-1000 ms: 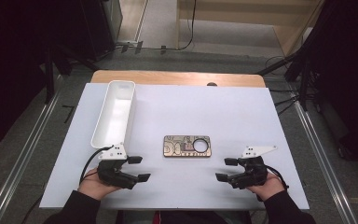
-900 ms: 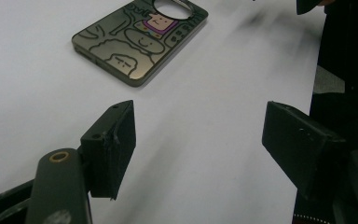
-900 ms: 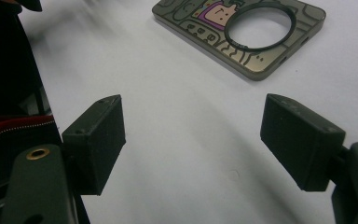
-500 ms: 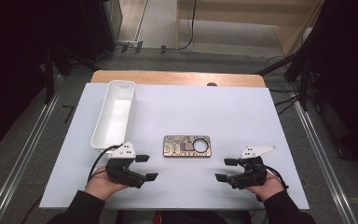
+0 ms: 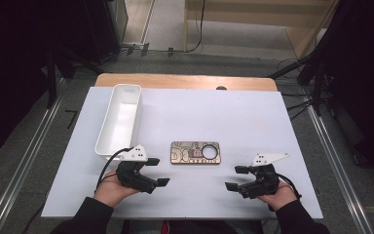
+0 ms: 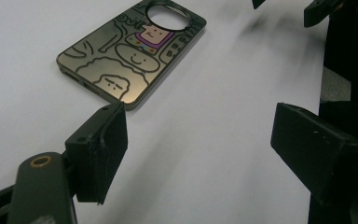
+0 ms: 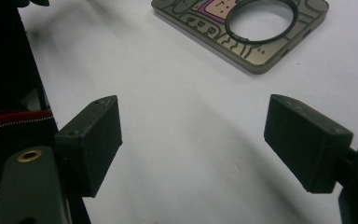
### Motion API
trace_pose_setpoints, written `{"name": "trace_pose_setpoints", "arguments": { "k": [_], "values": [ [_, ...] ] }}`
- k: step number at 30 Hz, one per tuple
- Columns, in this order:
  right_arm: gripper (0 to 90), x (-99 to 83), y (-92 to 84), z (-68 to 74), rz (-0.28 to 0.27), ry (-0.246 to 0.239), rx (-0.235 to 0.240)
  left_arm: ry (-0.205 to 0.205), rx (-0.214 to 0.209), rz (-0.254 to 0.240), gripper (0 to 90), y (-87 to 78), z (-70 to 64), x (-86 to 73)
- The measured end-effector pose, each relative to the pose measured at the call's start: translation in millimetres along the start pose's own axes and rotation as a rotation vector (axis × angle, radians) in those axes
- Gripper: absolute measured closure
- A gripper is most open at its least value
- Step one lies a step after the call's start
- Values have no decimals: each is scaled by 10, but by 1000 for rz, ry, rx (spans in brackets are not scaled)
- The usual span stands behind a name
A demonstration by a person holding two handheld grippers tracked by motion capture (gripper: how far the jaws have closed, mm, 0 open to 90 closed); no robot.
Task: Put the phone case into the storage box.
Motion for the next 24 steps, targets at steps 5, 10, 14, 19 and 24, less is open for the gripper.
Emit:
{"name": "trace_pose_setpoints", "arguments": {
  "k": [5, 10, 14, 19, 24],
  "values": [
    [103, -3, 3, 4, -7, -4, 5, 8, 3, 6, 186, 4, 13, 27],
    [103, -44, 28, 28, 32, -19, 16, -2, -1, -2, 186, 9, 20, 71],
    [103, -46, 42, 33, 38, -24, 7, 7, 0, 1, 186, 30, 17, 106],
    [103, -28, 33, 59, 27, -20, 28, 6, -3, 2, 186, 58, 41, 160],
    [103, -35, 33, 70, 32, -28, 29, 19, 1, -2, 186, 88, 56, 228]
  ]
}}
Point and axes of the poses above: each handheld gripper's, and its own axes: y roughly forward along the jaws, x roughly out of its top, z roughly to its left, the point moved 8 cm from there along y, roughly forward along the jaws, and after that the axes turned 6 degrees about -x, right-handed, at the moved point
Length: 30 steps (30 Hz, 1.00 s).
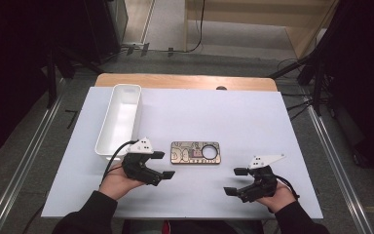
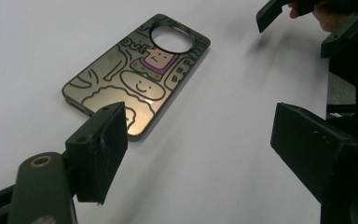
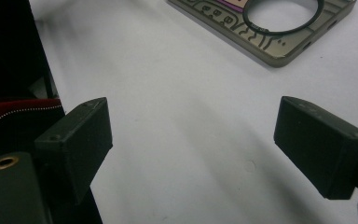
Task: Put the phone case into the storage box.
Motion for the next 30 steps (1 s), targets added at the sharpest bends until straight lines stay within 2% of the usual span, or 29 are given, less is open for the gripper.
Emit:
{"name": "trace_pose_setpoints", "arguments": {
  "k": [6, 14, 21, 30],
  "values": [
    [103, 3, -2, 7, -3, -1, 8, 1, -4, -10, 187, 20, 14, 79],
    [103, -3, 4, 2, 4, -3, 2, 6, 13, -11, 188, 55, 62, 168],
    [103, 4, 0, 16, 1, -5, 11, -13, 29, -32, 189, 86, 116, 232],
    [103, 3, 0, 13, 3, -2, 12, -8, 46, -36, 189, 135, 166, 323]
  ]
}}
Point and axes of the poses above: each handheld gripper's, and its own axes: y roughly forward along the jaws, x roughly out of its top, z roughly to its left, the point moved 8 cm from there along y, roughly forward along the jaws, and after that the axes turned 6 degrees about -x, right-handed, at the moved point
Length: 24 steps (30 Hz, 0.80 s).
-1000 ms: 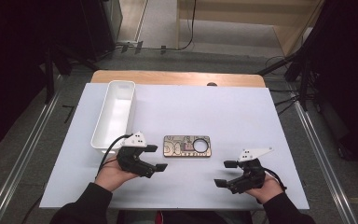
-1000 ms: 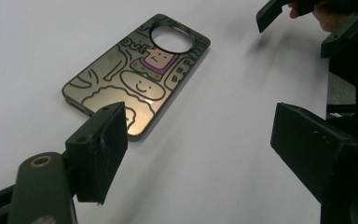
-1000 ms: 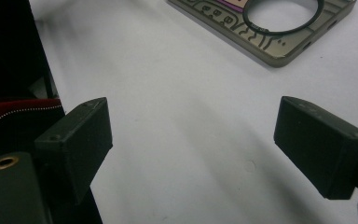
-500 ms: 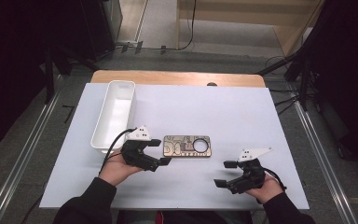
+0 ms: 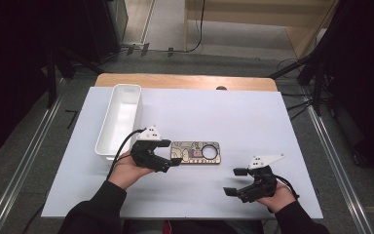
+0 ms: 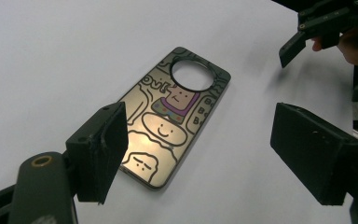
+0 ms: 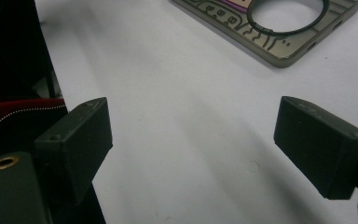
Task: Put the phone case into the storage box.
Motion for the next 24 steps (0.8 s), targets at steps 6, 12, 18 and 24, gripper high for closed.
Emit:
{"name": "trace_pose_setpoints", "arguments": {
  "k": [6, 12, 18, 24],
  "values": [
    [103, -2, 5, 2, 4, -1, -3, -10, 6, -18, 189, 14, 40, 66],
    [103, -1, 1, -3, 1, -2, -4, -19, -3, -37, 170, 33, 83, 158],
    [103, 0, 1, -6, -2, -2, -3, 10, -38, -20, 0, 61, 92, 211],
    [103, -1, -1, -4, -1, 0, -1, 24, -52, -21, 0, 117, 113, 260]
  ]
}}
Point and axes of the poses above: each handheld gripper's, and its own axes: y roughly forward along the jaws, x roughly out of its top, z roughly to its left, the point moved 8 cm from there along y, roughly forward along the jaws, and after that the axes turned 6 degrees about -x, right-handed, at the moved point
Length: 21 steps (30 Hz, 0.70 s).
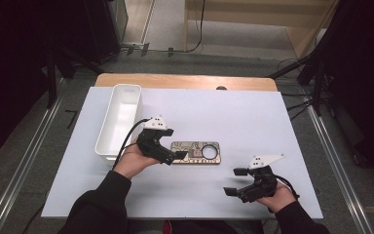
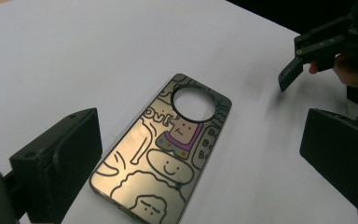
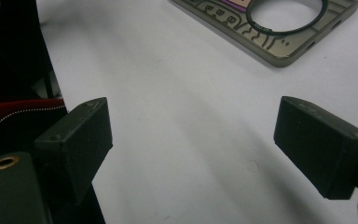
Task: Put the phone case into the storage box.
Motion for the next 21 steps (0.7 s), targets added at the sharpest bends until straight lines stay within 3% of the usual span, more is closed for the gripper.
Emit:
{"name": "trace_pose_setpoints", "arguments": {
  "k": [10, 21],
  "values": [
    [103, 0, -2, 2, -2, -2, 3, 25, -7, 16, 0, 82, 64, 84],
    [103, 1, -14, 14, -10, 0, 1, 20, -23, 17, 25, 178, 147, 155]
  ]
}}
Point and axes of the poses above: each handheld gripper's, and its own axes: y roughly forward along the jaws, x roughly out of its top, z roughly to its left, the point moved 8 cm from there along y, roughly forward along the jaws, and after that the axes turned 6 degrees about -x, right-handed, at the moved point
